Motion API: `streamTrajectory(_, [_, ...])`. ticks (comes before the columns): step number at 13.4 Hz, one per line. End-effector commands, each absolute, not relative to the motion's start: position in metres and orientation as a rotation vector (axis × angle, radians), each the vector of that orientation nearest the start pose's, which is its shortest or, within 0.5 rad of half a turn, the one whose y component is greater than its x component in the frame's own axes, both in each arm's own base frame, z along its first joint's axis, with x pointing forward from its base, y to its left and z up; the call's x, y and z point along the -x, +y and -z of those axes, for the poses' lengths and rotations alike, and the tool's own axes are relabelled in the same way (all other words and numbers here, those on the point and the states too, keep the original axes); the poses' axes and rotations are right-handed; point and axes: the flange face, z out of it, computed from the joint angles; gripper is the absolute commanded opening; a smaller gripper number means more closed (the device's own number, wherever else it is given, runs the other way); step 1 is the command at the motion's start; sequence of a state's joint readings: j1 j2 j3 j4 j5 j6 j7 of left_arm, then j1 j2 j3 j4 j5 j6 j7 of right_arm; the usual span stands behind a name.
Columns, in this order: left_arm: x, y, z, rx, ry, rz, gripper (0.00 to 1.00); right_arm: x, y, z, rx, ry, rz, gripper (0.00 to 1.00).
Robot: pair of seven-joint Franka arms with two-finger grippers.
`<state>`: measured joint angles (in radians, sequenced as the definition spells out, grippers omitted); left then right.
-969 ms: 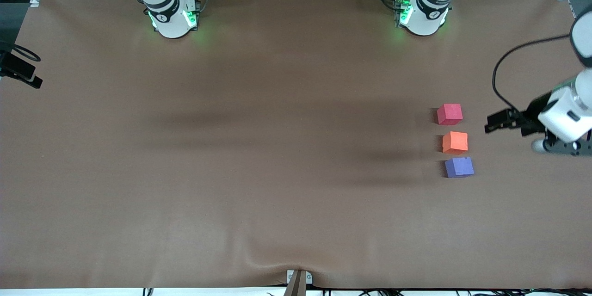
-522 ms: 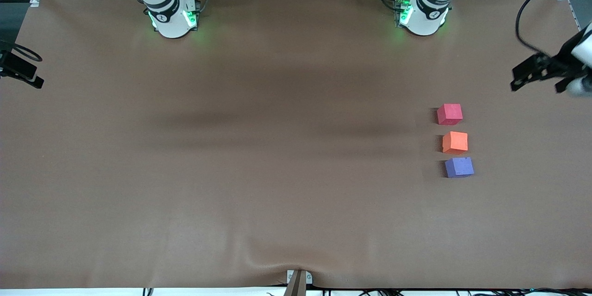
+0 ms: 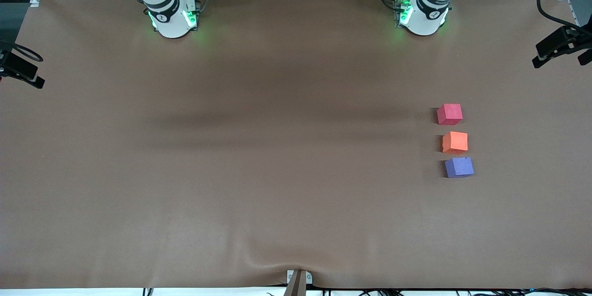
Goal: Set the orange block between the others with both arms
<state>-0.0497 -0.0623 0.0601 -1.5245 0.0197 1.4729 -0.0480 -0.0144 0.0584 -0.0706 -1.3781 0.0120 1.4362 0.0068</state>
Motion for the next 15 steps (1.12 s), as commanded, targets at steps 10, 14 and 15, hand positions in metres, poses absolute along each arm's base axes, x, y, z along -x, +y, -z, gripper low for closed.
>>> streamTrajectory(10, [-0.5395,0.0049,-0.657,3.074,-0.064,0.019,1.0,-0.5505,-0.0408,-0.6724,3.128,0.156,-0.002,1.0])
streamTrajectory(14, [-0.5395,0.0035,-0.6562,3.086,-0.061,0.016,1.0,-0.5512,-0.0408,-0.6717,3.128,0.156,-0.002,1.0])
streamTrajectory(15, [-0.54,0.0035,-0.6554,3.086,-0.061,0.014,1.0,-0.5512,-0.0408,-0.6717,3.128,0.156,-0.002,1.0])
